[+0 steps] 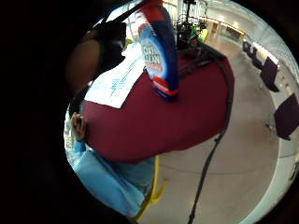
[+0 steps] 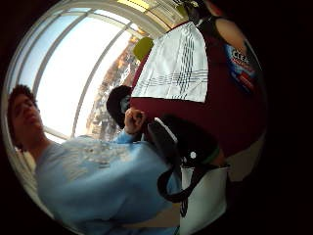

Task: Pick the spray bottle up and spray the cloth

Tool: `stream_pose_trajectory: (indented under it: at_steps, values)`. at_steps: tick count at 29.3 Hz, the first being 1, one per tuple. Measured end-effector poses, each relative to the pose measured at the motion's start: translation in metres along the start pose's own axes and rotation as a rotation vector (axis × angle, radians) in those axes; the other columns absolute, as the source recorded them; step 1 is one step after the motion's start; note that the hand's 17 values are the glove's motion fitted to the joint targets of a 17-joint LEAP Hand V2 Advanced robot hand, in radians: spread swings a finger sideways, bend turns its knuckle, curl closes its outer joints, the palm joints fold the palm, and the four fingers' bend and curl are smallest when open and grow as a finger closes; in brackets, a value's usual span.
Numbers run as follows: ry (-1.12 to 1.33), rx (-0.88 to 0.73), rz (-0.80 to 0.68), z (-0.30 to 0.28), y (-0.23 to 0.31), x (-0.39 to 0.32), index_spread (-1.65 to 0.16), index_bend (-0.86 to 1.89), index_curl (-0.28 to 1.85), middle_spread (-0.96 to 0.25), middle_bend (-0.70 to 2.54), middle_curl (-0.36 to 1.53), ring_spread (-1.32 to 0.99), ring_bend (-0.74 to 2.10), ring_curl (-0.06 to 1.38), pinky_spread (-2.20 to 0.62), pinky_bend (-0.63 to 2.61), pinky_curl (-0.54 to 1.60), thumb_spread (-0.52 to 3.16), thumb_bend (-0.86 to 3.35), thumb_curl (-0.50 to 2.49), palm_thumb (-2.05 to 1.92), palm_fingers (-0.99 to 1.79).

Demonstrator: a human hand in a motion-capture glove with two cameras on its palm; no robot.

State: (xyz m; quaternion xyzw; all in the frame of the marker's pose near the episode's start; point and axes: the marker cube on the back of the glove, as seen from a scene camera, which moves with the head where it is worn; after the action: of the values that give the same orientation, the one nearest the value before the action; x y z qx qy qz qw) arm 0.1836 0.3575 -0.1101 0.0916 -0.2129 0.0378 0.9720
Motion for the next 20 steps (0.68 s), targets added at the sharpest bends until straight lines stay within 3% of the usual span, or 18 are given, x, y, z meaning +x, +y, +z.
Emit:
stream_pose_trajectory:
  at_steps: [4,9,20]
  values:
    - [-0.167,0.108,-0.028,-0.005,-0.009,0.026,-0.37,0.17,0.35,-0.04,0.12,0.30,-0.01,0.26,0.32,0.18,0.29,0.33,1.13,-0.03,0.25,0.55,0.59]
    - [-0.433,0.079,0.123,-0.008,-0.015,0.062,-0.37,0.15,0.34,-0.03,0.17,0.30,0.00,0.23,0.31,0.19,0.32,0.34,1.12,-0.03,0.25,0.53,0.56]
    - [-0.577,0.049,0.165,0.008,-0.057,0.097,-0.38,0.13,0.31,-0.02,0.19,0.32,0.02,0.23,0.31,0.20,0.33,0.35,1.09,-0.02,0.25,0.49,0.54]
